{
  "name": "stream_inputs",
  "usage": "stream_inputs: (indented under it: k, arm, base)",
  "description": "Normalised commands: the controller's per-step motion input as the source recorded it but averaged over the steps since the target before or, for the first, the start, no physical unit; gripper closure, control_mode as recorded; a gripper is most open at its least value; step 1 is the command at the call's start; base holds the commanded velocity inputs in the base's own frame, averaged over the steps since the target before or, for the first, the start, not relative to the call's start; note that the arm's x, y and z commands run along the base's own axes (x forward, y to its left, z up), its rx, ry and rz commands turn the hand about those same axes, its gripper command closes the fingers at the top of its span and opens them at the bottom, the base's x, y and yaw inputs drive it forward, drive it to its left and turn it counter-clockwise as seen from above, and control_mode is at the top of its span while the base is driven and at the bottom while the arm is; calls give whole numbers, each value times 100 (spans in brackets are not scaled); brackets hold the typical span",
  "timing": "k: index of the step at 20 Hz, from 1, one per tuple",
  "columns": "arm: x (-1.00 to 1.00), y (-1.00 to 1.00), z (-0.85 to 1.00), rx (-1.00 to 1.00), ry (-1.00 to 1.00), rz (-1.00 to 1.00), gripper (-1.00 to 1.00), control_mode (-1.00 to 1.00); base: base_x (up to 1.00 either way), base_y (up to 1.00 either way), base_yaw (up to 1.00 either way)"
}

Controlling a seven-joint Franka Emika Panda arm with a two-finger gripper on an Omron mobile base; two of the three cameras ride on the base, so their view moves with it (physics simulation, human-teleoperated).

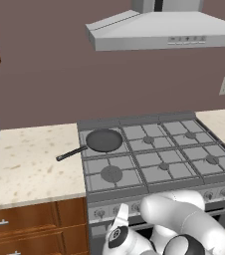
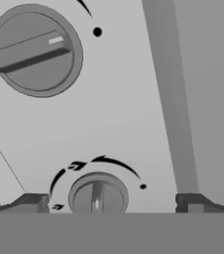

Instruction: Turn off the rear left burner of the stove.

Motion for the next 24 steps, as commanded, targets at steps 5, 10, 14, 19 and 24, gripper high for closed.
stream_inputs:
  k: [5,10,14,19,24]
  arm:
    - [17,6,-1,0,0,0,-100,-100]
    - [24,6,-3,0,0,0,-100,-100]
    - [22,3,0,0,0,0,100,-100]
    - [9,0,0,2,0,0,100,-100]
    - [0,0,0,7,0,0,100,-100]
  base:
    - [0,0,0]
    - [0,0,0]
    - [0,0,0]
    - [0,0,0]
    - [0,0,0]
